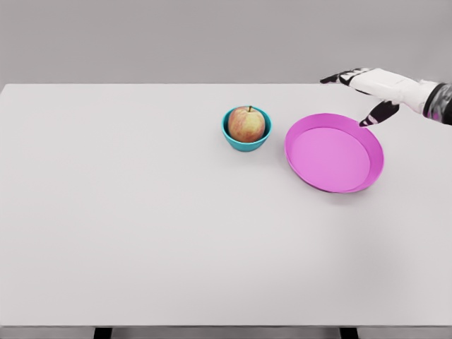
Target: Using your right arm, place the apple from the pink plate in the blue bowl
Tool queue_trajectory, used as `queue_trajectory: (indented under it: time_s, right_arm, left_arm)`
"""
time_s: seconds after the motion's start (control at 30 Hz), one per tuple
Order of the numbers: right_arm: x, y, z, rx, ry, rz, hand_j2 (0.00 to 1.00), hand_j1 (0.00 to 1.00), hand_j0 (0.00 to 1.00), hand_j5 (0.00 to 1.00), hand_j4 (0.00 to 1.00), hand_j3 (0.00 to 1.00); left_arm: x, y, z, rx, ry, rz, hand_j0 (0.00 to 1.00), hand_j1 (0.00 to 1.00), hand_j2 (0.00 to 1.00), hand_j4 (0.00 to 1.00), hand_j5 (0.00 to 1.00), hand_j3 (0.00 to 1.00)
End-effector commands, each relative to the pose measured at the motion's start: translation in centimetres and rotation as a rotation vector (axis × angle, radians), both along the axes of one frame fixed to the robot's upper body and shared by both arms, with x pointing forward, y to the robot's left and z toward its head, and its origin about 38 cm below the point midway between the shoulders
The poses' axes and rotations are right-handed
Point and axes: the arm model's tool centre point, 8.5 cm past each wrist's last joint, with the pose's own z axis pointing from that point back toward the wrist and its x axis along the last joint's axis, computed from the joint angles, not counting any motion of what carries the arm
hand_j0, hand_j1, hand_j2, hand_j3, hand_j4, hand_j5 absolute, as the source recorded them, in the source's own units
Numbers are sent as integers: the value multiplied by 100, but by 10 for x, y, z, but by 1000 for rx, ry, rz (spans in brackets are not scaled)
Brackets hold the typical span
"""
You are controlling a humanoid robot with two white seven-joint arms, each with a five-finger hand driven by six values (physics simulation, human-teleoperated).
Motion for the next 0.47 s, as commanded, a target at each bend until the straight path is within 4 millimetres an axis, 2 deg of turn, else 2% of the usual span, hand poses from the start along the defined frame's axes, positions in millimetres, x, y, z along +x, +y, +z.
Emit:
queue_trajectory:
  time_s: [0.0,0.03,0.13,0.43]
  right_arm:
    - [-5,-19,56,77,-152,-36,100,100,100,100,100,100]
    - [-16,-16,47,75,-155,-21,100,100,100,100,100,100]
    - [-19,-14,35,77,-135,-17,100,100,100,100,100,100]
    - [-21,-15,25,81,-112,-24,100,100,100,100,100,100]
  left_arm:
    - [0,0,0,0,0,0,100,100,100,100,100,100]
    - [0,0,0,0,0,0,100,100,100,100,100,100]
    - [0,0,0,0,0,0,100,100,100,100,100,100]
    - [-1,0,0,0,2,0,100,100,100,100,100,100]
